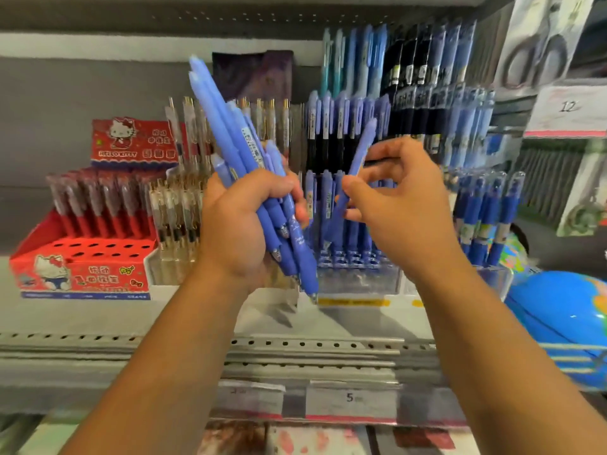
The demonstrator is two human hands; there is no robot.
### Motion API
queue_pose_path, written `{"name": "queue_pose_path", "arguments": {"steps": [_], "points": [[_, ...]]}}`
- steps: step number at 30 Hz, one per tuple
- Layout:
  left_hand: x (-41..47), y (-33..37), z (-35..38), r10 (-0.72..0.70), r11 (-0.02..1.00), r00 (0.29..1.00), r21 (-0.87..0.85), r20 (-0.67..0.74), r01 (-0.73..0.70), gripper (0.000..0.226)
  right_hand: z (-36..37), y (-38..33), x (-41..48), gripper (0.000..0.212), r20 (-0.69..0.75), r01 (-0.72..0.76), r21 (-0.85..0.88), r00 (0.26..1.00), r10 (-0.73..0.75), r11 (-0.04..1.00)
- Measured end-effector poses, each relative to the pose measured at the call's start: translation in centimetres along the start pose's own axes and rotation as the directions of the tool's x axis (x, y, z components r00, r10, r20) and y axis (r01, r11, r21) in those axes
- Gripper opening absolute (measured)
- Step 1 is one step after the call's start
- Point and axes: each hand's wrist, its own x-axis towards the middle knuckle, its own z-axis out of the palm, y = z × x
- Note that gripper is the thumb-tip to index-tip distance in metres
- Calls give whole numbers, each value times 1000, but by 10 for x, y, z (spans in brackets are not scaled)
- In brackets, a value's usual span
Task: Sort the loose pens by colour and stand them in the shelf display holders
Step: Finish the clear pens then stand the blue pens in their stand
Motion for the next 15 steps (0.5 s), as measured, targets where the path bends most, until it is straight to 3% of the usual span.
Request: {"name": "queue_pose_path", "arguments": {"steps": [3, 7, 10, 12, 15], "points": [[-1, -1, -6, 35, 999, 999, 13, -28, -35, 3, -1, 7, -1, 37, -14, 2, -29, 1000, -2, 1000], [-3, 0, -15, 87, 995, 996, 42, -27, -86, 8, -4, 10, 0, 63, -39, 69, -118, 997, -74, 991], [-4, -1, -15, 159, 979, 987, 136, -19, -155, 16, -13, 12, 1, 61, -105, 86, -190, 989, -107, 978], [-5, -4, -15, 165, 975, 986, 151, 3, -164, 4, -20, 14, 3, 57, -155, 103, -245, 977, -143, 964], [-5, -6, -16, 165, 969, 985, 181, 41, -170, 19, -22, 16, 0, 57, -169, 123, -323, 968, -185, 938]]}}
